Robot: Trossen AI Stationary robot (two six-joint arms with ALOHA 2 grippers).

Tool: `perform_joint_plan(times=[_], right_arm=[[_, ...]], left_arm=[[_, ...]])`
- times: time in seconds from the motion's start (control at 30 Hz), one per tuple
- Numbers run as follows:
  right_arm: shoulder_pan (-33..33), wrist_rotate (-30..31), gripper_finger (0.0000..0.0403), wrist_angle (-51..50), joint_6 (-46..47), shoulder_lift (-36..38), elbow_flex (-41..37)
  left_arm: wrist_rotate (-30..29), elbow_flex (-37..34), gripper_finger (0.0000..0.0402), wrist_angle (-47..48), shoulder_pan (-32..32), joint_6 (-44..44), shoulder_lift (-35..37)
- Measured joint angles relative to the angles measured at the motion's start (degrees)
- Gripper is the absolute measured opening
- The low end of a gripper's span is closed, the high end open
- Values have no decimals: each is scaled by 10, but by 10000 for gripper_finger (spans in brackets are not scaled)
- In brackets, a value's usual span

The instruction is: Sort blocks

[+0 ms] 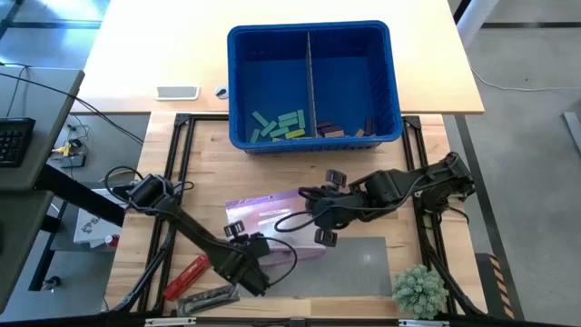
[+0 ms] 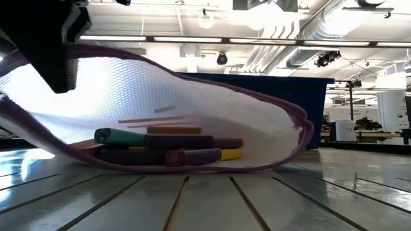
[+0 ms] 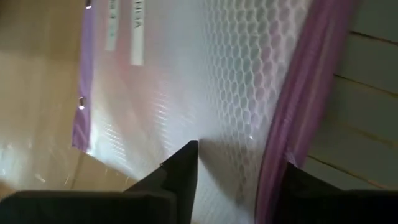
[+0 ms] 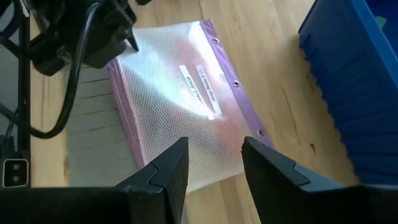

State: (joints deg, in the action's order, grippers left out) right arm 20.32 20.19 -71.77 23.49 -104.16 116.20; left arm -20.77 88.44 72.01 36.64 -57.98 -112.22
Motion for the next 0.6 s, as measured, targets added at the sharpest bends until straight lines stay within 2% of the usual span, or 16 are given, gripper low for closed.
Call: perform_joint_plan(times=[0.2, 0.43, 0.6], right_arm=[[8, -1, 135, -1, 26, 0, 0], [17, -11, 135, -28, 78, 24, 0], [6, 49, 135, -72, 131, 65, 0]], left_arm=[[33, 0, 122, -57, 12, 51, 18], [53, 0, 122, -87, 21, 86, 98], [8, 0, 122, -87, -5, 65, 177]])
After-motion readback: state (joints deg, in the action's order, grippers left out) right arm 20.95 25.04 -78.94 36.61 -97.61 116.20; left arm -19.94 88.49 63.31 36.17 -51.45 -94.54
